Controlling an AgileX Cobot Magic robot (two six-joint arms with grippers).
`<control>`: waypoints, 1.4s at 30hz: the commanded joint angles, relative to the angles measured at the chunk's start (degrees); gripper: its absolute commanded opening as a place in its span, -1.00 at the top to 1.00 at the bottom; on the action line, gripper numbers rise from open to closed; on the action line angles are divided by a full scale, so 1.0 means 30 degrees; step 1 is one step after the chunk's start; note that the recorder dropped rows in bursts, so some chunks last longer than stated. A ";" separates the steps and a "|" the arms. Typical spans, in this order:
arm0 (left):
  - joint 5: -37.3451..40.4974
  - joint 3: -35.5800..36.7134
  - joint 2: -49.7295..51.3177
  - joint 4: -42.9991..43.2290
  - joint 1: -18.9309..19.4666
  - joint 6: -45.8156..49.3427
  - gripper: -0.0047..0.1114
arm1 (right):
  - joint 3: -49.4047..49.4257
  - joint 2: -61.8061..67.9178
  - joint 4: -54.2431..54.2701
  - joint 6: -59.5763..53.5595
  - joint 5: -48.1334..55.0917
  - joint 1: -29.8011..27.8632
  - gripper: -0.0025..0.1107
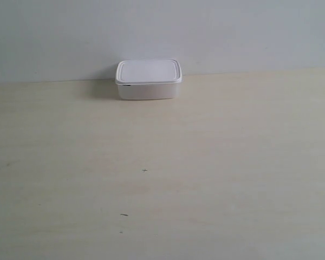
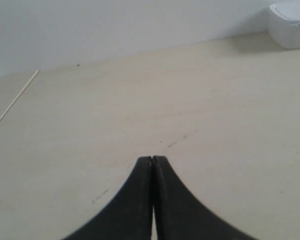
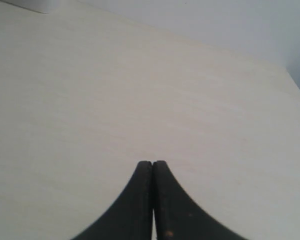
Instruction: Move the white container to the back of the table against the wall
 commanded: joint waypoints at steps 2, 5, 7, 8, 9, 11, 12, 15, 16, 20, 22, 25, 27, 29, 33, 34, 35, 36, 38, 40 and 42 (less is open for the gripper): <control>0.0751 -0.0020 -0.0119 0.0040 -0.0003 -0.0041 0.92 | 0.0084 -0.0426 -0.0135 0.0004 0.0024 -0.0103 0.96; 0.1249 -0.0020 -0.0119 0.0040 -0.0003 -0.0041 0.92 | 0.0084 -0.0426 -0.0135 0.0004 0.0024 -0.0103 0.96; 0.1721 -0.0020 -0.0119 0.0040 -0.0003 -0.0041 0.92 | 0.0084 -0.0426 -0.0135 0.0004 0.0024 -0.0103 0.96; 0.1810 -0.0020 -0.0119 0.0040 -0.0003 -0.0041 0.92 | 0.0084 -0.0426 -0.0135 0.0004 0.0024 -0.0103 0.96; 0.1851 -0.0020 -0.0119 0.0040 -0.0003 -0.0041 0.92 | 0.0084 -0.0426 -0.0135 0.0004 0.0024 -0.0103 0.96; 0.1851 -0.0020 -0.0119 0.0040 -0.0003 -0.0041 0.92 | 0.0084 -0.0426 -0.0135 0.0004 0.0024 -0.0103 0.96; 0.1851 -0.0020 -0.0119 0.0040 -0.0003 -0.0041 0.92 | 0.0084 -0.0426 -0.0135 0.0004 0.0024 -0.0103 0.96; 0.1851 -0.0020 -0.0119 0.0040 -0.0003 -0.0041 0.92 | 0.0084 -0.0426 -0.0135 0.0004 0.0024 -0.0103 0.96; 0.1851 -0.0020 -0.0119 0.0040 -0.0003 -0.0041 0.92 | 0.0084 -0.0426 -0.0135 0.0004 0.0024 -0.0103 0.96; 0.1851 -0.0020 -0.0119 0.0040 -0.0003 -0.0041 0.92 | 0.0084 -0.0426 -0.0135 0.0004 0.0024 -0.0103 0.96; 0.1851 -0.0020 -0.0119 0.0040 -0.0003 -0.0041 0.92 | 0.0084 -0.0426 -0.0135 0.0004 0.0024 -0.0103 0.96; 0.1851 -0.0020 -0.0119 0.0040 -0.0003 -0.0041 0.92 | 0.0084 -0.0426 -0.0101 0.0004 0.0026 -0.0103 0.96; 0.1851 -0.0020 -0.0119 0.0040 -0.0003 -0.0041 0.92 | 0.0084 -0.0426 -0.0101 0.0004 0.0026 -0.0103 0.96; 0.1851 -0.0020 -0.0119 0.0040 -0.0003 -0.0041 0.92 | 0.0084 -0.0426 -0.0101 0.0004 0.0026 -0.0103 0.96; 0.1851 -0.0020 -0.0119 0.0040 -0.0003 -0.0041 0.92 | 0.0084 -0.0426 -0.0101 0.0004 0.0026 -0.0103 0.96; 0.1851 -0.0020 -0.0119 0.0040 -0.0003 -0.0041 0.92 | 0.0084 -0.0426 -0.0101 0.0004 0.0026 -0.0103 0.96; 0.1851 -0.0020 -0.0119 0.0040 -0.0003 -0.0041 0.92 | 0.0084 -0.0426 -0.0101 0.0004 0.0026 -0.0103 0.96; 0.1851 -0.0020 -0.0119 0.0040 -0.0003 -0.0041 0.92 | 0.0084 -0.0426 -0.0101 0.0004 0.0026 -0.0103 0.96; 0.1851 -0.0020 -0.0119 0.0040 -0.0003 -0.0041 0.92 | 0.0084 -0.0426 -0.0101 0.0004 0.0026 -0.0103 0.96; 0.1851 -0.0020 -0.0119 0.0040 -0.0003 -0.0041 0.92 | 0.0084 -0.0426 -0.0101 0.0004 0.0026 -0.0103 0.96; 0.1851 -0.0020 -0.0119 0.0040 -0.0003 -0.0041 0.92 | 0.0084 -0.0426 -0.0101 0.0004 0.0026 -0.0103 0.96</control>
